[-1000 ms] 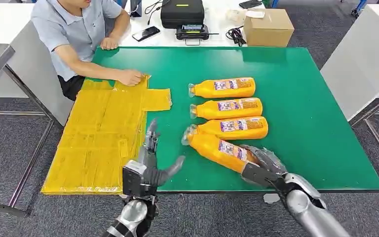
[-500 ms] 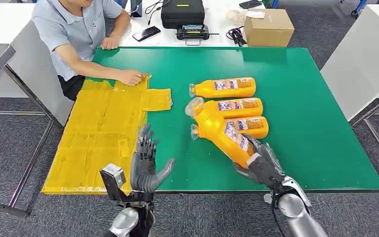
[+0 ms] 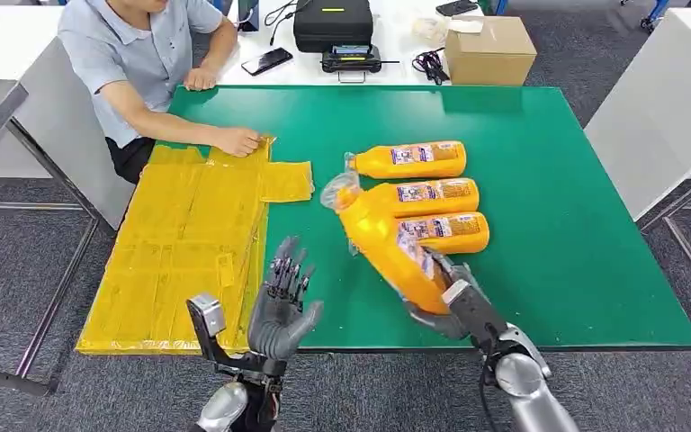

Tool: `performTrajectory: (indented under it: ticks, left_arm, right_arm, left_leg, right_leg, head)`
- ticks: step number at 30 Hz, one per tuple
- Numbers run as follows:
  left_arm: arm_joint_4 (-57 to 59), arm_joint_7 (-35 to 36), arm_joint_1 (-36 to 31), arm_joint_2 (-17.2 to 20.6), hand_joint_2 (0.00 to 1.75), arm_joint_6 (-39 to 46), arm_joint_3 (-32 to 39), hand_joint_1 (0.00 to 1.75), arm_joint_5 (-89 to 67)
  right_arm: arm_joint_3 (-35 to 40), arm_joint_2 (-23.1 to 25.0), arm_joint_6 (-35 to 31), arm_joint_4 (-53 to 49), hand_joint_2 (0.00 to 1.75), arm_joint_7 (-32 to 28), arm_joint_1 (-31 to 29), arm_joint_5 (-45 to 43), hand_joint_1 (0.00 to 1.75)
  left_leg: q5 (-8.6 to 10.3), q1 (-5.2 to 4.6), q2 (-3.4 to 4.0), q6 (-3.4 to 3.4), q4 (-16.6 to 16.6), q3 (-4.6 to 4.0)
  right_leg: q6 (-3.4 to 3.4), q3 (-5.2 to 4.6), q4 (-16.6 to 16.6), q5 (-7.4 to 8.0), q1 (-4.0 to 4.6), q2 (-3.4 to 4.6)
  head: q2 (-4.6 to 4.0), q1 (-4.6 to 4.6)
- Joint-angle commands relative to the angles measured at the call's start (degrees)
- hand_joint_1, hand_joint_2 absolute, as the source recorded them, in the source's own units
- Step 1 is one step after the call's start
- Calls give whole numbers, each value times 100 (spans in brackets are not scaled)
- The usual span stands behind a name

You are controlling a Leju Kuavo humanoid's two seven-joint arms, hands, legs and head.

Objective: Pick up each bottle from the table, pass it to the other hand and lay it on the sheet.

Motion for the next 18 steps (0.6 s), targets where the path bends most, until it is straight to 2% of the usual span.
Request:
performTrajectory:
  ticks: [1, 2, 3, 10, 15, 18]
  left_arm:
    - [718, -86, -512, 359, 175, -539, -502, 0, -313]
    - [854, -71, -548, 337, 175, -680, -480, 0, -383]
    - [1063, -352, -602, 192, 175, -928, -328, 0, -726]
    - [1063, -352, -602, 192, 175, -928, -328, 0, -726]
    - [1070, -385, -666, 117, 175, -765, -158, 0, -858]
    - [1387, -221, -803, 65, 175, -1091, -4, 0, -588]
  right_arm:
    - [685, 101, 672, 706, 175, -124, -507, -203, 175]
    - [780, 74, 800, 790, 175, -146, -552, -237, 175]
    - [1073, 46, 956, 1029, 175, -277, -587, -336, 175]
    - [1073, 46, 956, 1029, 175, -277, -587, -336, 175]
    - [1344, -26, 1026, 1097, 175, -305, -647, -228, 175]
    - [1560, -24, 1148, 1209, 175, -394, -780, -205, 175]
  left_leg:
    - [-3, 3, 15, -8, -5, 15]
    - [-6, 7, 21, -11, -6, 24]
    - [-8, 9, 18, -12, -6, 29]
    - [-5, 4, 11, -9, -4, 19]
    - [-9, 7, 16, -12, 0, 23]
    - [-8, 8, 13, -12, 0, 21]
  right_leg:
    - [-9, 12, -7, 2, 4, 13]
    - [-14, 20, -9, 1, 8, 18]
    - [-16, 27, -11, -1, 10, 14]
    - [-12, 17, -7, -1, 5, 8]
    - [-14, 22, -6, -3, 8, 12]
    - [-15, 21, -5, -3, 9, 10]
  head:
    - [0, 0]
    - [0, 0]
    - [0, 2]
    - [0, 0]
    - [0, 0]
    - [0, 0]
